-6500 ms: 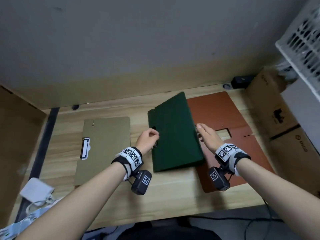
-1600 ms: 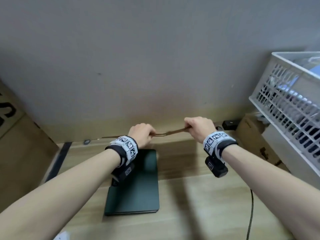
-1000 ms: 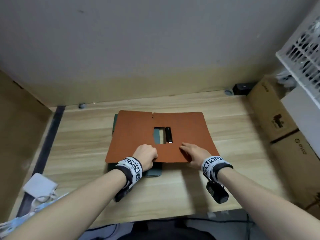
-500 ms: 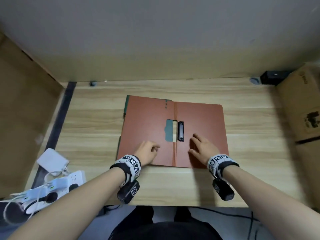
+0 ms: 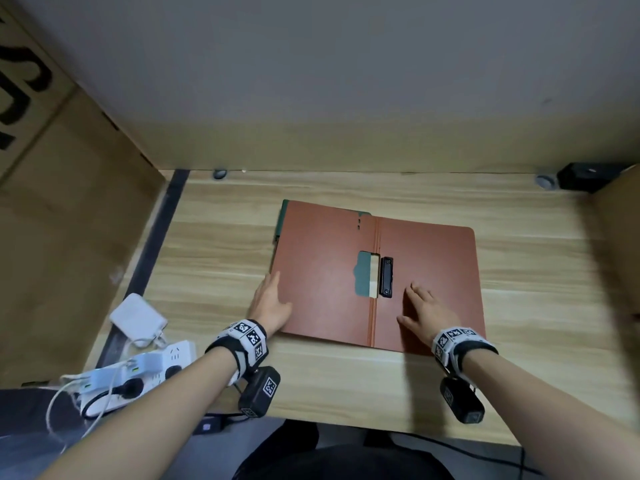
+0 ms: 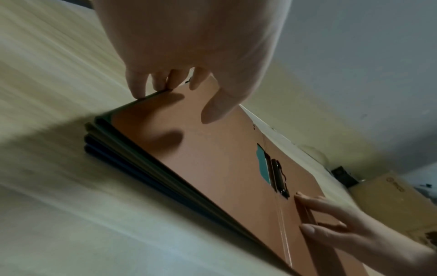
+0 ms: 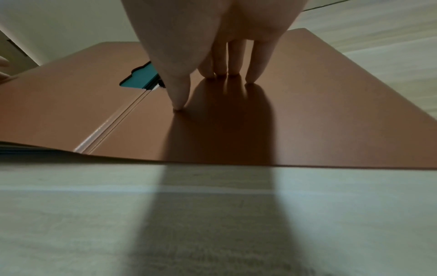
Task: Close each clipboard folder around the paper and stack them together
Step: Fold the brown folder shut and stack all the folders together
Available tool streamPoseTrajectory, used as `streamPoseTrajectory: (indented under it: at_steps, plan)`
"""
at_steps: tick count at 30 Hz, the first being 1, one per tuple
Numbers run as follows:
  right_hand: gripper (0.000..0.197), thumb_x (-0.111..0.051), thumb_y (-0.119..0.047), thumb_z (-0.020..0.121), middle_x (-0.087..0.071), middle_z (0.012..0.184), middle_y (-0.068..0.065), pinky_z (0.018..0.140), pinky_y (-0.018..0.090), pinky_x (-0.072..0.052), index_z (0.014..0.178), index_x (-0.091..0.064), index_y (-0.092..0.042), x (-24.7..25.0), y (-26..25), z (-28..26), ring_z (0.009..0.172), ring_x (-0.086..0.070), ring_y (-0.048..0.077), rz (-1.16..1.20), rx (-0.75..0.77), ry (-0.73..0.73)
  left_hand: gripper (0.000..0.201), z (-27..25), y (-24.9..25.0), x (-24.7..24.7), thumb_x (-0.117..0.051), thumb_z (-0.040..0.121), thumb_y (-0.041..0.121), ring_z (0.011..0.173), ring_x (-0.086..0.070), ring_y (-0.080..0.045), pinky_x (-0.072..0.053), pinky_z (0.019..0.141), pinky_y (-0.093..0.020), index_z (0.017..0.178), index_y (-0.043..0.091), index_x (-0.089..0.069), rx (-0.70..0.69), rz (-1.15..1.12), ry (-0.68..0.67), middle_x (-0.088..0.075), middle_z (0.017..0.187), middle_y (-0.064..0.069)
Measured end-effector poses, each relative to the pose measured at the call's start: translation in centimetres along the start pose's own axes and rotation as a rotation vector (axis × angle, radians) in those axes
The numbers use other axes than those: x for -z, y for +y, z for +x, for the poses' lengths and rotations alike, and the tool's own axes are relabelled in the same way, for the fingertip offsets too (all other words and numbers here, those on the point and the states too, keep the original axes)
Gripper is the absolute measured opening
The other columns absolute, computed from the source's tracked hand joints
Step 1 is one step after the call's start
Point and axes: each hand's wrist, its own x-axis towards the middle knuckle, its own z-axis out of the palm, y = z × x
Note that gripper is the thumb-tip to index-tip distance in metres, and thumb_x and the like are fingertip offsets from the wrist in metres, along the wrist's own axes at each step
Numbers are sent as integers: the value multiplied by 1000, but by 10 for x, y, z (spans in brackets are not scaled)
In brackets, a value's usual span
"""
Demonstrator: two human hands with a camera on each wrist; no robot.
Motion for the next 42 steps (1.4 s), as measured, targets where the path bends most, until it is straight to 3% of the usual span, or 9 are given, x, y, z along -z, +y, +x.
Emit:
streamPoseTrajectory:
  at_steps: [8,14,17,19,24,28,33,37,42]
  plan:
    - [59,-42,-46,97,-26,161,-3,109,37,-40,149,-32,-21,4,0,1,144,-29,20,5,21,19,65,-6,15,17,-61,83,8,136,-45,-24,-34,114,-36,144,18,-41,-42,-132,137,-44,148,-7]
    - [61,-46,-42,94,-27,160,-4,106,38,-43,150,-31,-22,5,5,1,141,-31,19,35,32,13,53,-10,57,43,-58,88,12,87,-64,-23,-54,84,-41,137,17,-38,-166,-234,162,-61,88,2]
    - [66,-52,-46,90,-31,158,1,114,44,-35,149,-36,-20,13,10,6,141,-33,24,152,33,-89,45,-17,91,47,-55,91,17,65,-58,-14,-52,71,-36,132,19,-39,-294,-213,109,-56,66,7]
    - [68,-56,-52,85,-47,149,6,111,45,-39,143,-45,-18,29,17,9,132,-48,26,362,-16,-158,35,-24,114,44,-53,91,22,61,-55,-14,-52,69,-37,126,21,-46,-382,-177,65,-52,62,8]
    - [51,-60,-32,94,-64,121,9,93,27,-47,137,-51,-7,83,54,4,107,-62,22,740,-83,-6,32,-43,172,18,-39,97,42,64,-57,-13,-50,72,-37,120,27,-54,-542,-99,22,-55,59,9]
    - [35,-49,-28,100,-68,104,15,63,13,-45,123,-58,-3,113,79,-12,80,-62,17,946,-122,89,44,-52,204,-18,-30,94,52,88,-67,-16,-52,87,-41,132,38,-45,-653,-1,-118,-70,86,14]
    - [30,-46,-24,101,-69,109,13,71,24,-44,121,-60,-6,106,113,-31,86,-63,21,934,-178,135,45,-52,211,-58,-42,92,38,91,-64,-14,-54,88,-41,137,35,-41,-612,99,-230,-66,106,8]
    - [37,-46,-1,92,-66,123,13,106,41,-44,126,-60,-6,70,144,-39,117,-60,27,870,-314,288,49,-41,190,-78,-46,93,22,112,-59,-18,-46,101,-36,142,20,-42,-436,128,-284,-58,133,-1]
    - [36,-56,-6,90,-65,126,15,108,39,-42,126,-60,-4,32,144,-42,120,-59,31,878,-445,221,50,-33,157,-104,-48,92,17,118,-58,-31,-46,98,-36,142,9,-41,-199,160,-318,-58,134,-15]
